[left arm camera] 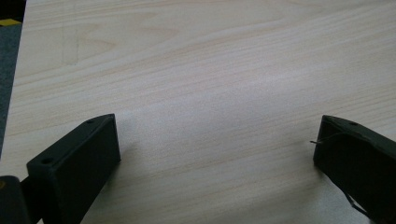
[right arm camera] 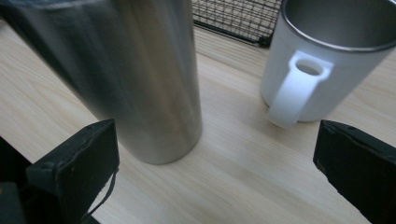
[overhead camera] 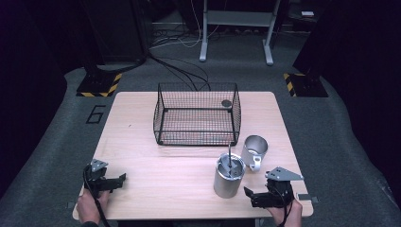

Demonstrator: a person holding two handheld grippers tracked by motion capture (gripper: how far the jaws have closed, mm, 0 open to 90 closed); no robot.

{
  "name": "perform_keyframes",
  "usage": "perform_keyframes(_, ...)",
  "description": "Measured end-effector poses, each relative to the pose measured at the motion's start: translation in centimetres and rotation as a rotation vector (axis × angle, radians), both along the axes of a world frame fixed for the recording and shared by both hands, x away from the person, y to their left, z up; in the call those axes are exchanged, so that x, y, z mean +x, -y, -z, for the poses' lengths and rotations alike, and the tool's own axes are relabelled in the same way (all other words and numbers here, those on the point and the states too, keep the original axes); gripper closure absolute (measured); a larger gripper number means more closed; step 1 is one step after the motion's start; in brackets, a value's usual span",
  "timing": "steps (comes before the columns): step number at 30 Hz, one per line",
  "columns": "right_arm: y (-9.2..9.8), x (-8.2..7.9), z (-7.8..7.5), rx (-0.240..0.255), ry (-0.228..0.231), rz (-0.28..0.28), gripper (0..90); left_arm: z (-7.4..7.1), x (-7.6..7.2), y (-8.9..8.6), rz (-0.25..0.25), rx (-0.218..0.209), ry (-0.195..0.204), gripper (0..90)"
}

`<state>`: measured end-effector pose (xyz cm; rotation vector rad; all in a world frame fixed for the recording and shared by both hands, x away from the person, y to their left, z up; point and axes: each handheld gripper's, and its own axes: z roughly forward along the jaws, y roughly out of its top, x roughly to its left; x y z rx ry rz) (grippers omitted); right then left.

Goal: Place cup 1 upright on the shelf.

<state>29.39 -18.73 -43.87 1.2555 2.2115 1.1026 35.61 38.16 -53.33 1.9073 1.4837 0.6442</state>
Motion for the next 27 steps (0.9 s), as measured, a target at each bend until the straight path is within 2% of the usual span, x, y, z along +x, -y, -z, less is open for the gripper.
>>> perform_keyframes(2,-0.5,0.0,-0.2,-0.006,0.015,-0.013,0.0,0.0,0.0,0.0,0.002,0.000,0.002,0.3)
perform_keyframes(11,-2.7,0.5,-1.2,0.023,0.015,-0.090,0.0,0.0,0.1,0.0,0.011,0.008,-0.003,0.3)
perform_keyframes(13,-3.2,0.7,-1.3,0.016,0.031,-0.101,0.0,0.0,0.1,0.0,0.012,0.009,-0.003,0.3)
perform_keyframes(15,-3.7,0.9,-1.4,0.020,0.027,-0.115,0.0,0.0,0.1,0.0,0.013,0.008,-0.003,0.3)
perform_keyframes(21,-4.7,1.4,-1.5,0.035,0.038,-0.130,0.0,0.0,0.1,0.0,0.014,0.008,-0.002,0.3)
perform_keyframes(24,-5.2,1.6,-1.5,0.042,0.055,-0.128,0.0,0.0,0.1,0.0,0.014,0.009,-0.002,0.3)
perform_keyframes(27,-5.6,1.8,-1.4,0.047,0.051,-0.120,0.0,0.0,0.1,0.0,0.015,0.010,-0.004,0.3)
